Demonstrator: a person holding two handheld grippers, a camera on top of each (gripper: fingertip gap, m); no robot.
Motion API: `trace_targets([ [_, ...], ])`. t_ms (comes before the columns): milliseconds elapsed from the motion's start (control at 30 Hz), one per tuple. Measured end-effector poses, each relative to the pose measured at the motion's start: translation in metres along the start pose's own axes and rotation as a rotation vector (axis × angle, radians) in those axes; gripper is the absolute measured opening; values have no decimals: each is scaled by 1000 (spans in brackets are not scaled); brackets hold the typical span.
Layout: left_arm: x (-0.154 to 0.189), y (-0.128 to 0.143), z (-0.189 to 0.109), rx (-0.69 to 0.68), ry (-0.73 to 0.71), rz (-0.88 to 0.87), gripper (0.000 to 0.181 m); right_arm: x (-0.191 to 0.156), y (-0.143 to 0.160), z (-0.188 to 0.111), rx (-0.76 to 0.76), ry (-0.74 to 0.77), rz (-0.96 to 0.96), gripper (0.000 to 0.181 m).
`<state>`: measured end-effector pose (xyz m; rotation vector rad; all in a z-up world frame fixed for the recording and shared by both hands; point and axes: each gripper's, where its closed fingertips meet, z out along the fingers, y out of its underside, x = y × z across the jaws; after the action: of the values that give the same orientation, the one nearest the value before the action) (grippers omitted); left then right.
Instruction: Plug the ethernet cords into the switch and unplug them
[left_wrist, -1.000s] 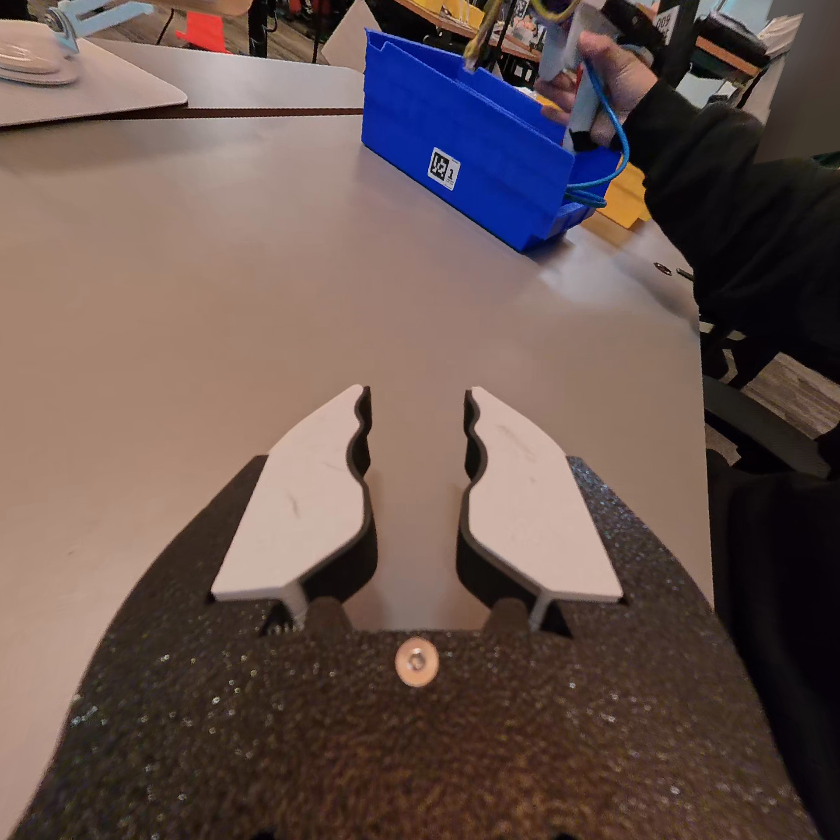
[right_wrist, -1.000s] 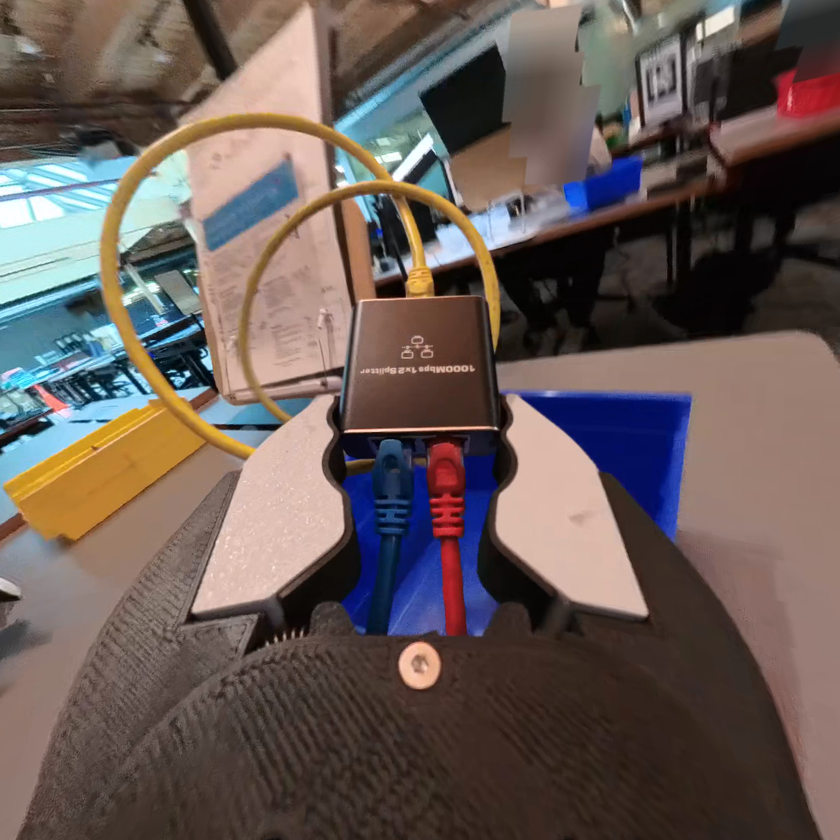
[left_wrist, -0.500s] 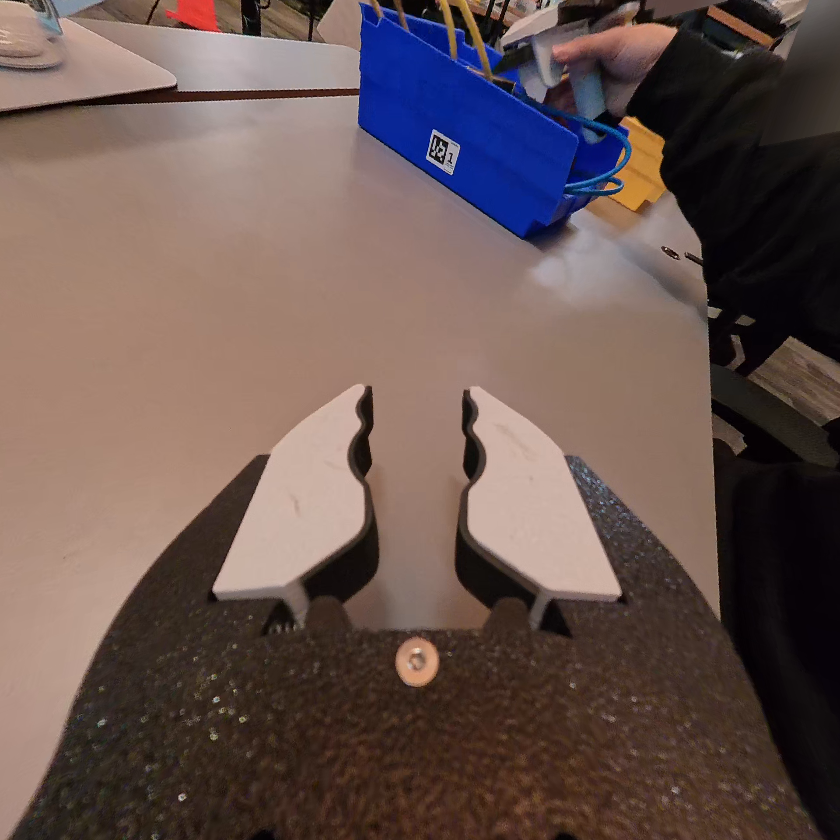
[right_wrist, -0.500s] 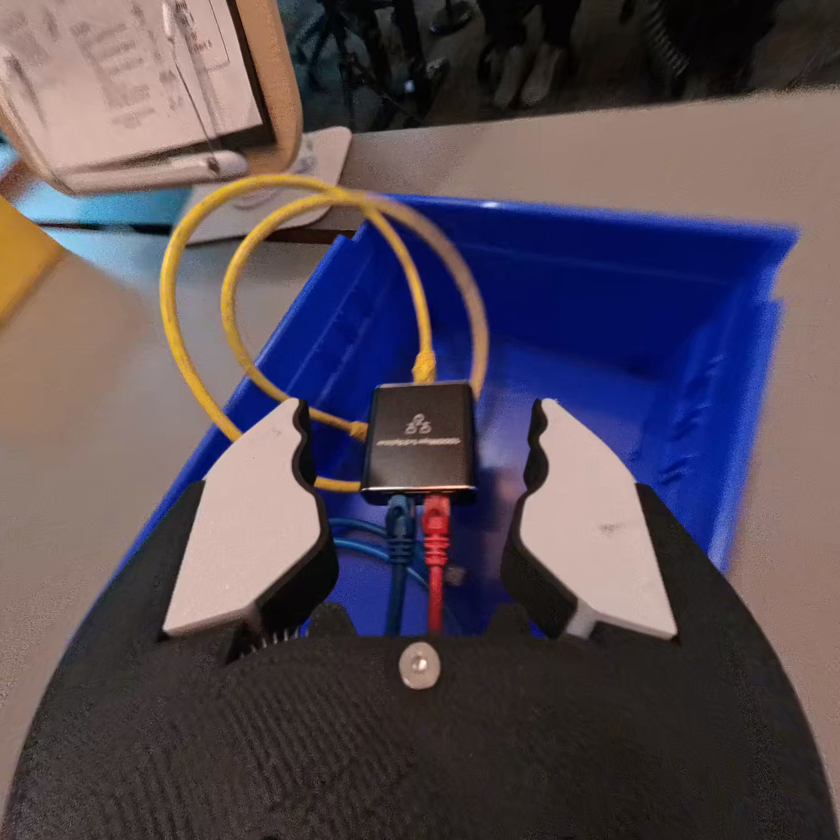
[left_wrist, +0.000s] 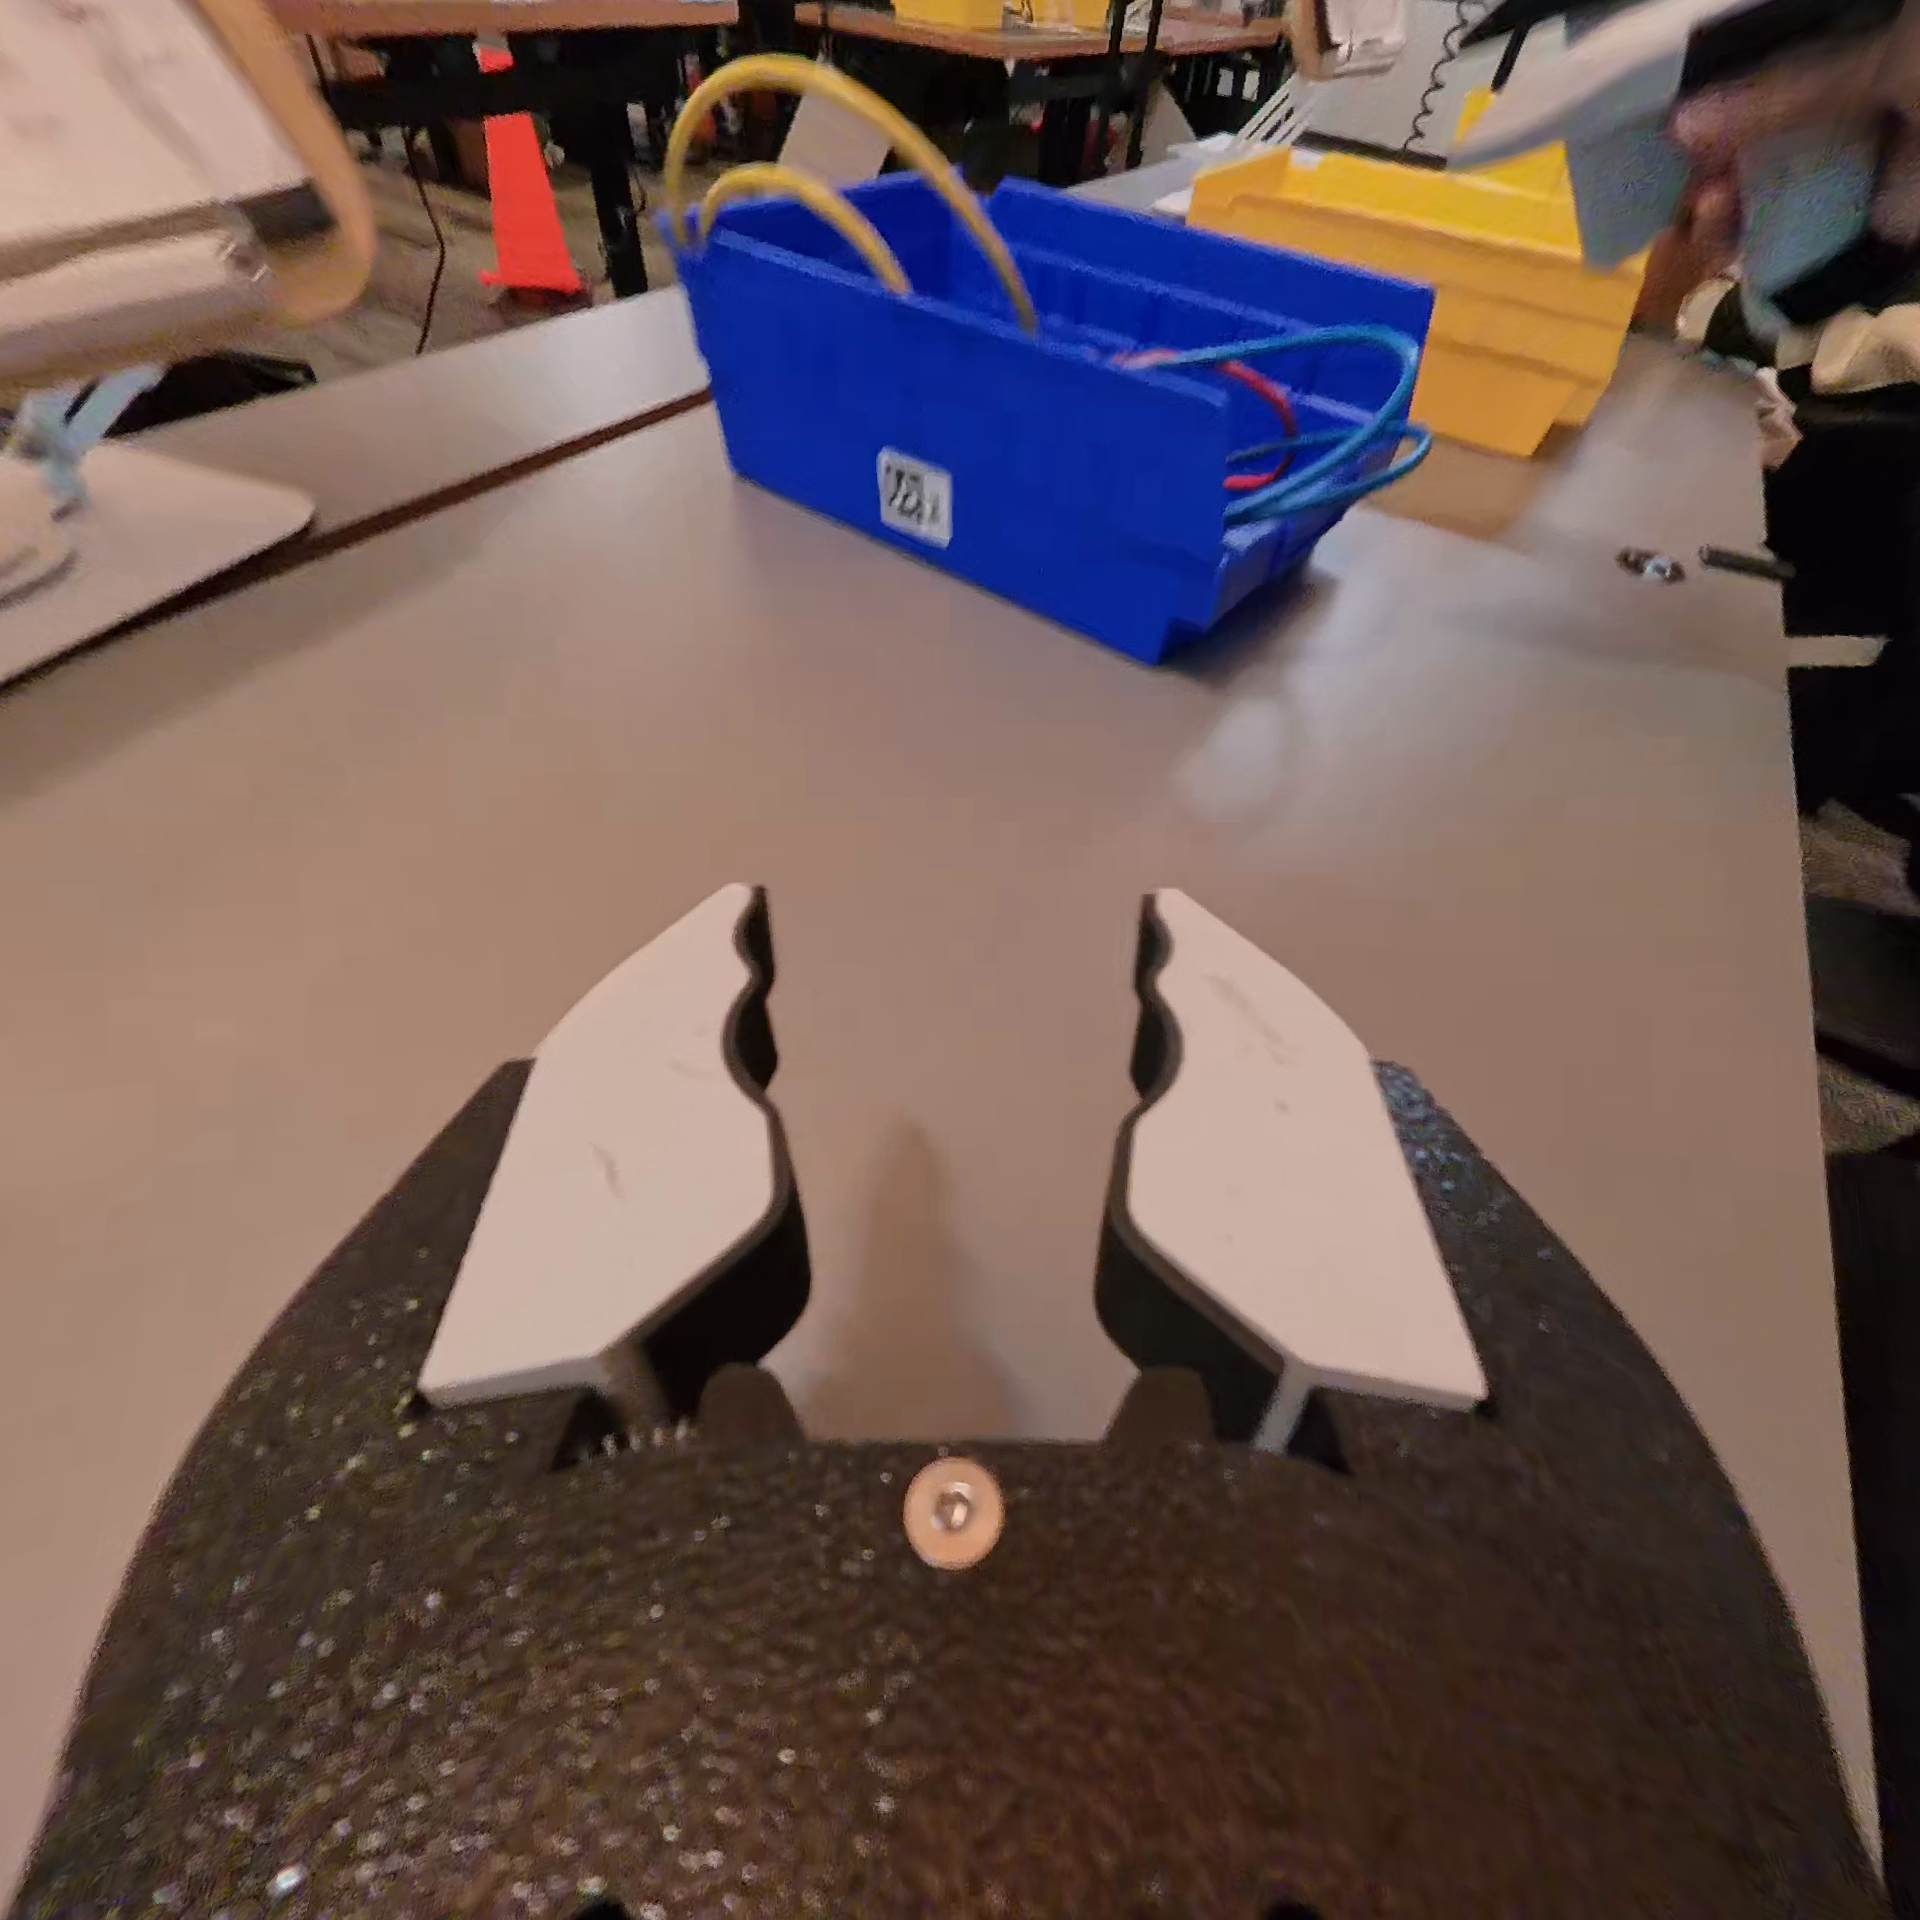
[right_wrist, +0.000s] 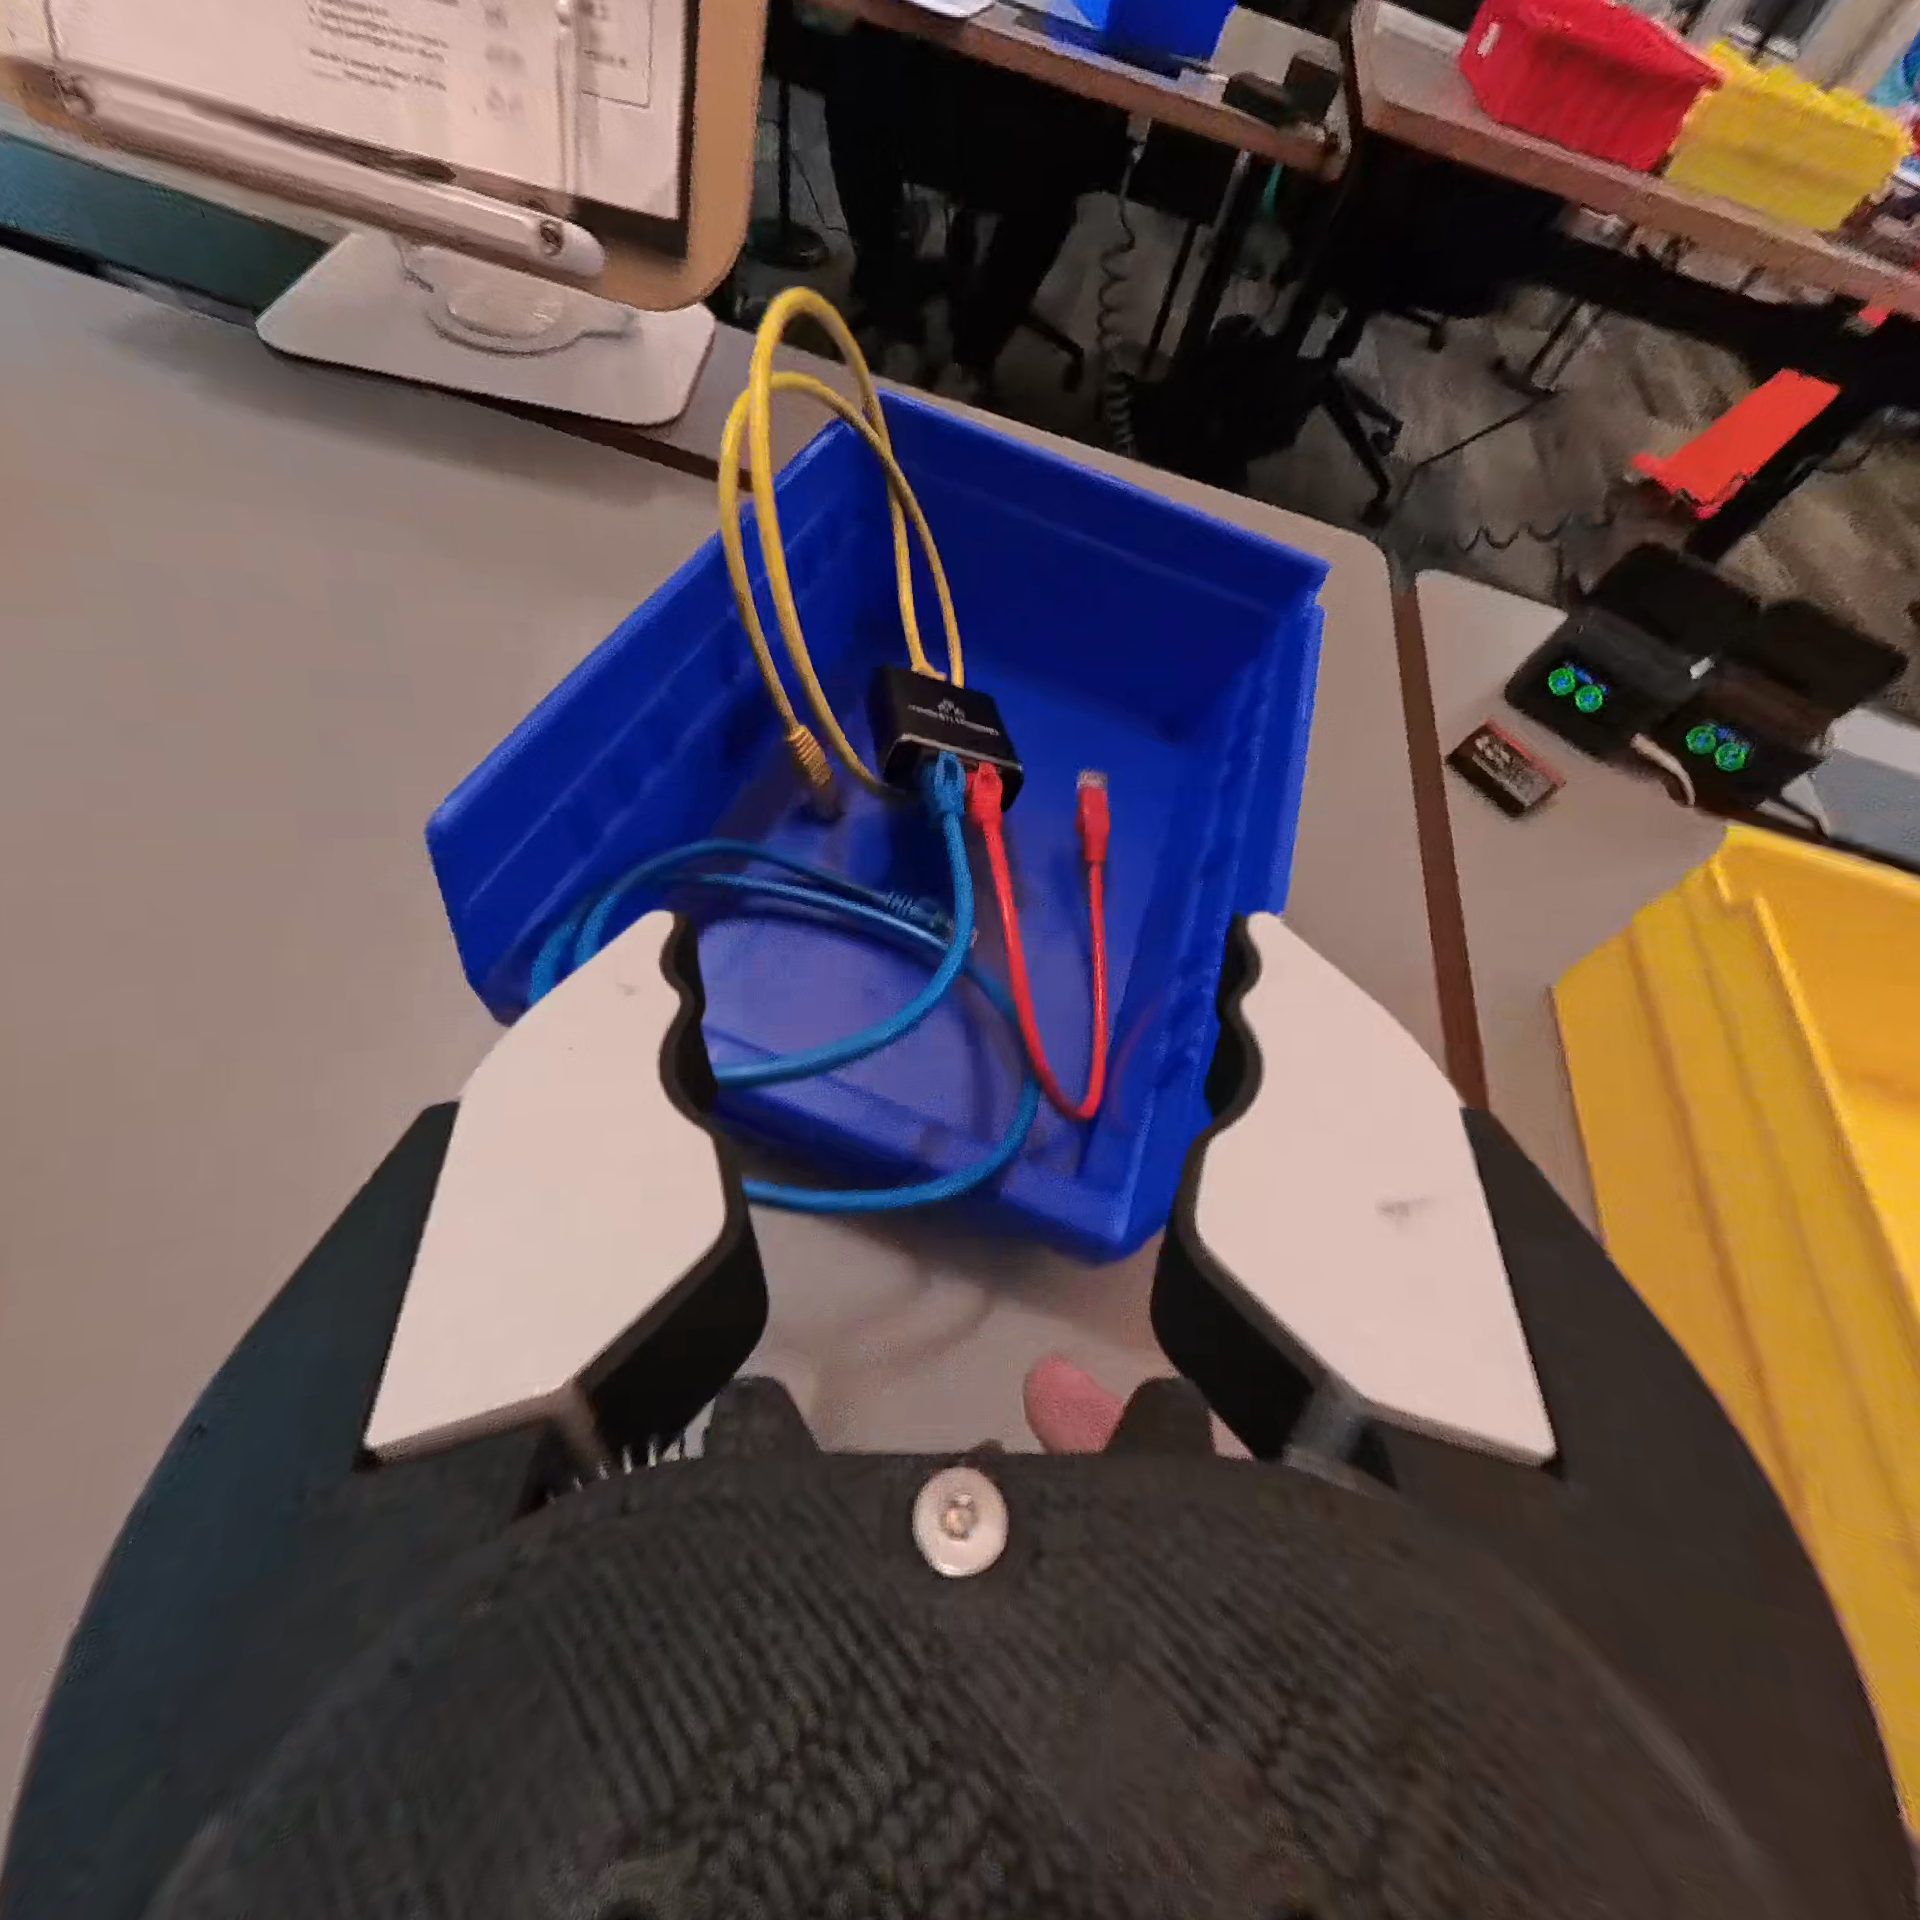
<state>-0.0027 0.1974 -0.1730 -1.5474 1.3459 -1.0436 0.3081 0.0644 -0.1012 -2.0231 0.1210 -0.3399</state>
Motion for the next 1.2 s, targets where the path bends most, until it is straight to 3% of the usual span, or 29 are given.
trace_targets([
  [233,55,-66,133,0,-102,26,102,10,23,-16,102,114,171,100],
  [300,64,-78,166,-2,-118,21,103,23,21,-23,141,194,196,101],
  [367,66,-85,195,-20,-145,3,97,21,19,-25,174,172,215,101],
  [467,50,-75,224,-121,-236,-3,84,12,17,-26,183,103,231,98],
  [533,47,-68,230,-147,-207,27,55,14,14,-29,197,113,216,98],
  [600,29,-67,220,-146,-297,79,27,15,12,-30,204,118,210,98],
  [700,-7,-59,192,-132,-371,60,10,6,4,-30,223,77,215,97],
  [900,-48,-26,83,-76,-337,39,4,-47,-27,-29,280,-90,188,94],
  [1000,-60,-3,13,-51,-364,70,5,-113,-58,-27,333,-303,190,87],
  [1200,-86,35,-110,-14,-468,0,5,-289,-129,6,247,-731,25,94],
])
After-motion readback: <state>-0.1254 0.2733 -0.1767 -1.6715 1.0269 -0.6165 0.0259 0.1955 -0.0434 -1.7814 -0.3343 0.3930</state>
